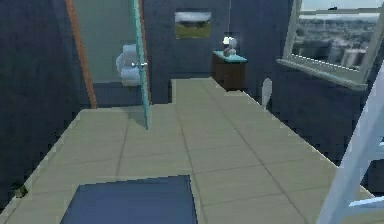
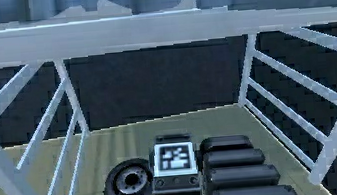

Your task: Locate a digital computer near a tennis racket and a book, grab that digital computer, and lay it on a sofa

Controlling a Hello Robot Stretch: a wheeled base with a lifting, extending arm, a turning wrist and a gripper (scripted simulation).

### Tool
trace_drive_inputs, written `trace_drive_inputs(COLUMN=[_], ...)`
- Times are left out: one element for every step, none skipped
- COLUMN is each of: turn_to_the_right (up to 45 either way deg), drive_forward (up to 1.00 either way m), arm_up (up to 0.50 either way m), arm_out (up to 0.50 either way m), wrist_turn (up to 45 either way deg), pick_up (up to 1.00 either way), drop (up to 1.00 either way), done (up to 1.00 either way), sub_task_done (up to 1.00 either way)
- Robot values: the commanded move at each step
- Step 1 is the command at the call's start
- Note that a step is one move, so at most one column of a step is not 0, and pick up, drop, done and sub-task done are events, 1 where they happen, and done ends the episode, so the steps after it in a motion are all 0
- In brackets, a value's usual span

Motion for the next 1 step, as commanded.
trace_drive_inputs(turn_to_the_right=[-45.0], drive_forward=[0.0], arm_up=[0.0], arm_out=[0.0], wrist_turn=[0.0], pick_up=[0.0], drop=[0.0], done=[0.0], sub_task_done=[0.0])
